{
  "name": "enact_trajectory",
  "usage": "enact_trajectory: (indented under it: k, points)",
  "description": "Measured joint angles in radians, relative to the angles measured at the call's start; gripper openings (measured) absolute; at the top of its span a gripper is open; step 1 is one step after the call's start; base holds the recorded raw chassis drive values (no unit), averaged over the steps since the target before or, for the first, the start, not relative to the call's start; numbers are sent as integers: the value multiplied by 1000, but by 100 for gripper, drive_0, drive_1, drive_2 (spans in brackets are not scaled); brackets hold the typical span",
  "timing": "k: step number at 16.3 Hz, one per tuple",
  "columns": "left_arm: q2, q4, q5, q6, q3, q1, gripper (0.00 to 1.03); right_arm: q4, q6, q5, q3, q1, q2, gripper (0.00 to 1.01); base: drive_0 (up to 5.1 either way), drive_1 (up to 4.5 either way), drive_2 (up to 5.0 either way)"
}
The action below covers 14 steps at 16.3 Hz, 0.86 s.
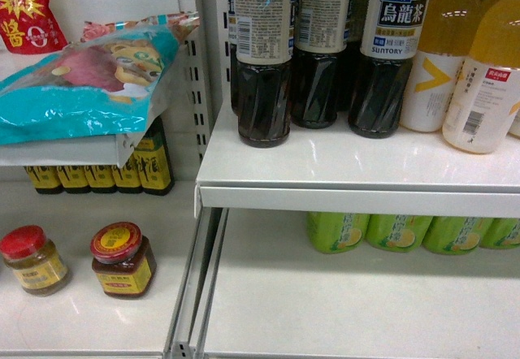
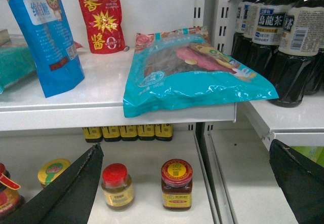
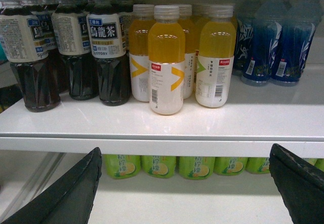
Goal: Move water from second to third shelf
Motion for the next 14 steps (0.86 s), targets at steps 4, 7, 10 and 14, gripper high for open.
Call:
enact_trajectory:
  k: [4,7,10,14]
  points:
    - [0,0,0,0,0,0,98,0,0,0,0,0,0,98,0,0,0]
    - [0,0,0,0,0,0,98,0,0,0,0,0,0,98,0,0,0]
    - [0,1,0,0,0,0,98,0,0,0,0,0,0,98,0,0,0]
    - [0,1,0,0,0,0,98,0,0,0,0,0,0,98,0,0,0]
